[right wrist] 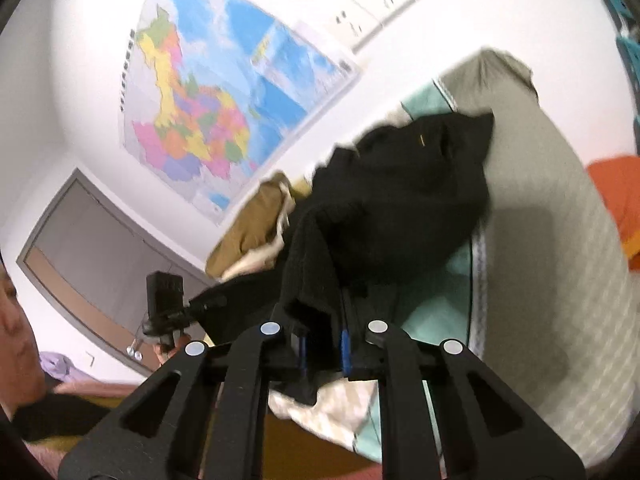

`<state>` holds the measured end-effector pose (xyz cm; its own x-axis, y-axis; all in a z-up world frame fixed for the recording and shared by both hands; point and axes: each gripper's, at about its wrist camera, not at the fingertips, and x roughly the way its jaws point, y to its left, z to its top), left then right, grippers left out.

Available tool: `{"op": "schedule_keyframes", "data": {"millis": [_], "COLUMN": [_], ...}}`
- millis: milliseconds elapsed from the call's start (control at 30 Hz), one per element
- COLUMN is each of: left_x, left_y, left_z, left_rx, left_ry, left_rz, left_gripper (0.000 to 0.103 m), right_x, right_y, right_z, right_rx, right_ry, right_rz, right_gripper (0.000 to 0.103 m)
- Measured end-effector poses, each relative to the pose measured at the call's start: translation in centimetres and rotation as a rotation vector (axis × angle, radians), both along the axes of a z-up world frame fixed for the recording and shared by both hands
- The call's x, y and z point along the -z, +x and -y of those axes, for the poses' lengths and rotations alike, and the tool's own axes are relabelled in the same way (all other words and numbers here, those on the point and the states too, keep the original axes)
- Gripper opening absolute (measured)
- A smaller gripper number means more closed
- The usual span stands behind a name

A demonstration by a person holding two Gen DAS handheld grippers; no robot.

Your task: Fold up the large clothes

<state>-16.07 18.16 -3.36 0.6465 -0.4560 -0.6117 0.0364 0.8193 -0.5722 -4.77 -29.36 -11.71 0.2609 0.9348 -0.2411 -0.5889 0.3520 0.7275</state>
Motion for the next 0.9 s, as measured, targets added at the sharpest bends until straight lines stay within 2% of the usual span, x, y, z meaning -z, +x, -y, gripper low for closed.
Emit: {"op": "schedule_keyframes", "data": {"millis": [167, 367, 533, 667, 733, 800, 900], "left_x": [-2.7, -5.2, -5.2, -3.7, -2.6, -1.3, 0.3], "left_y": [3.4, 9.0, 14.4, 19.3, 21.3, 23.3, 25.8], "left_z": [-1.6, -3.4, -5.8, -8.0, -8.8, -9.5, -9.6], "left_rx": [-0.013, -0.043, -0.076, -0.101, -0.119, -0.13, -0.148], "left_ry": [-0.051, 0.026, 0.033, 0.004, -0.011, -0.03, 0.016], "left_rz": [0.02, -0.009, -0.072, -0.162, -0.203, -0.251, -0.311], "left_gripper": [0.004, 0.005, 0.005, 0.006, 0.007, 0.008, 0.009], "right_x": [-3.4, -5.8, -6.9, -6.1, -4.7, -3.5, -1.7], "right_y": [4.4, 11.1, 16.6, 21.5, 24.1, 26.0, 27.9], "right_z": [-0.6, -2.6, -4.7, -7.0, -8.1, -9.0, -10.4], "right_rx": [0.049, 0.084, 0.115, 0.155, 0.184, 0.217, 0.221], "right_ry": [0.061, 0.102, 0.091, 0.036, 0.014, -0.027, -0.069], "right_rz": [0.014, -0.031, -0.08, -0.16, -0.239, -0.28, -0.338], "right_gripper": [0.011, 0.011, 0.011, 0.011, 0.011, 0.014, 0.029]}}
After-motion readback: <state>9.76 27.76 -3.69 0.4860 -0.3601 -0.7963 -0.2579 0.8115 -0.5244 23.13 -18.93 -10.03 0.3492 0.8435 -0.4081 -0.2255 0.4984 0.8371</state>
